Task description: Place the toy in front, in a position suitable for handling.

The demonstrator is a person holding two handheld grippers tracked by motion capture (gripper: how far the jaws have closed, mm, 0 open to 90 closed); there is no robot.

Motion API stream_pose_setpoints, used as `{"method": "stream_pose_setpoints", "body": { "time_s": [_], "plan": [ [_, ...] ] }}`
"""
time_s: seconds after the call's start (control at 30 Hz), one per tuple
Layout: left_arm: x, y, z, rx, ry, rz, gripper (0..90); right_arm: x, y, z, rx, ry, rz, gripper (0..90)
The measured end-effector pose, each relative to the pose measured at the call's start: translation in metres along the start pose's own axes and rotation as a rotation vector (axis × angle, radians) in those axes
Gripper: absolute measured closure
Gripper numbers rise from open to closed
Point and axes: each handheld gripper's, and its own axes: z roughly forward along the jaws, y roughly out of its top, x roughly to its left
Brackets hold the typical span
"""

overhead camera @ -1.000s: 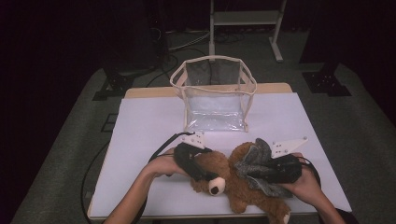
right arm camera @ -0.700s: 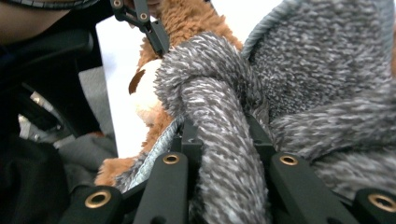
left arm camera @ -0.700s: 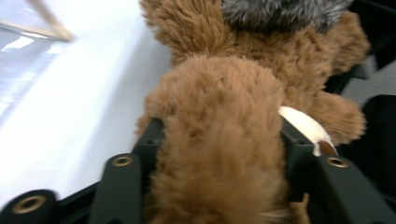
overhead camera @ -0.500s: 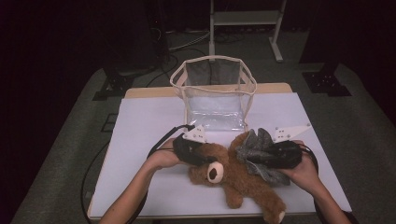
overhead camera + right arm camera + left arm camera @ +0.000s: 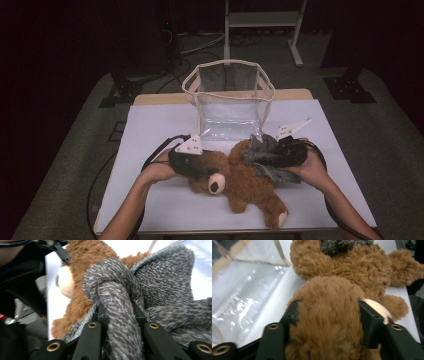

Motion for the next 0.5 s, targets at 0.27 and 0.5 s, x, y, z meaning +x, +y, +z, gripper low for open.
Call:
{"method": "stream_pose_setpoints", "body": {
  "time_s": [0.27,0.5],
  "plan": [
    [-0.006,-0.012,-0.014,-0.070,-0.034,-0.066,30.7,0.027,-0.016,-0.001,0.007,0.022,-0.039,76.0],
    [-0.022,-0.016,-0.006,-0.076,-0.011,-0.025,43.9,0.026,-0.015,-0.022,-0.021,-0.042,-0.036,75.8]
  ]
}}
